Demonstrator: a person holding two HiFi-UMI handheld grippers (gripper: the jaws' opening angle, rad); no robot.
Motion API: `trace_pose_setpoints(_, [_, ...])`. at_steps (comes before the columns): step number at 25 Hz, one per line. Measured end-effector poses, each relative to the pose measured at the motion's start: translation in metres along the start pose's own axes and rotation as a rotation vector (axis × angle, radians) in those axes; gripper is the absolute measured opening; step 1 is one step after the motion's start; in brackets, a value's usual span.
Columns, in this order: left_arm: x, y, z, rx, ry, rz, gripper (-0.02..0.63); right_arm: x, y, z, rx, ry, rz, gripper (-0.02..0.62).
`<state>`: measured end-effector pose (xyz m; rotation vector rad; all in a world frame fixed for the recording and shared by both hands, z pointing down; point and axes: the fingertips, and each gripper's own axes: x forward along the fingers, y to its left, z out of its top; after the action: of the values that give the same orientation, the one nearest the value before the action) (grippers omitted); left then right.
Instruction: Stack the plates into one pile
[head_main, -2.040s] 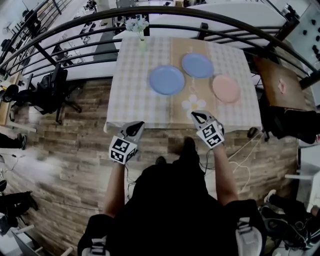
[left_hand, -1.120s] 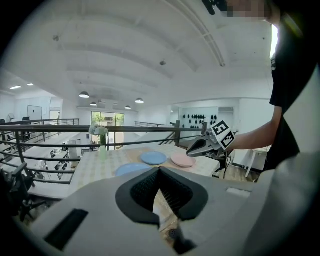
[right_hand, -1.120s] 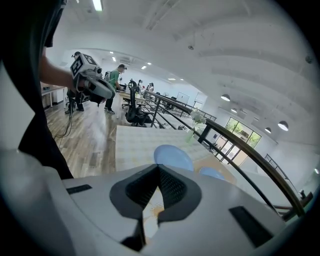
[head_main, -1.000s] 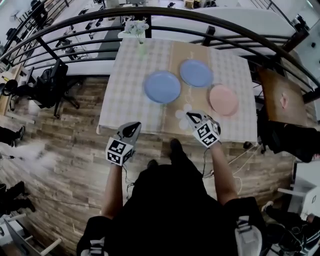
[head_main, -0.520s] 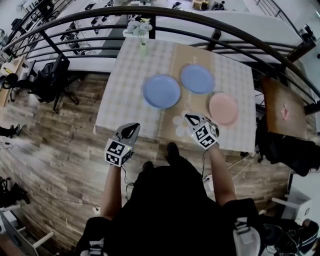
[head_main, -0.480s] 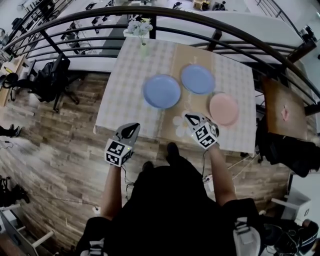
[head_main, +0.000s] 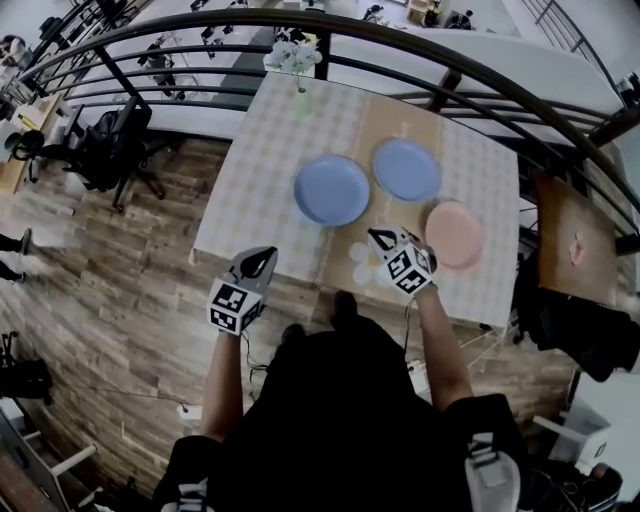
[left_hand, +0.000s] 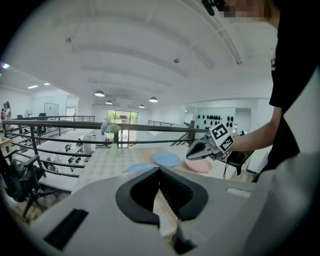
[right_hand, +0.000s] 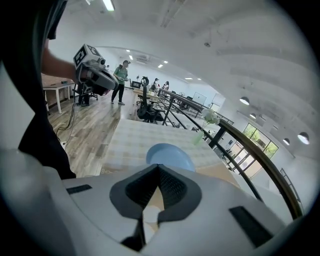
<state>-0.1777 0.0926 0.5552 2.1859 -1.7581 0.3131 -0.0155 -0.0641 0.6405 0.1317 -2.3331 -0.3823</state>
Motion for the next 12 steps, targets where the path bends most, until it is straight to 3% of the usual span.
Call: trace_pose_setpoints(12, [0.002, 0.017, 0.008, -0.02, 0.016, 0.085, 0.002, 0.031, -0.018, 0.004, -0.034, -0.005, 0.082, -0.002])
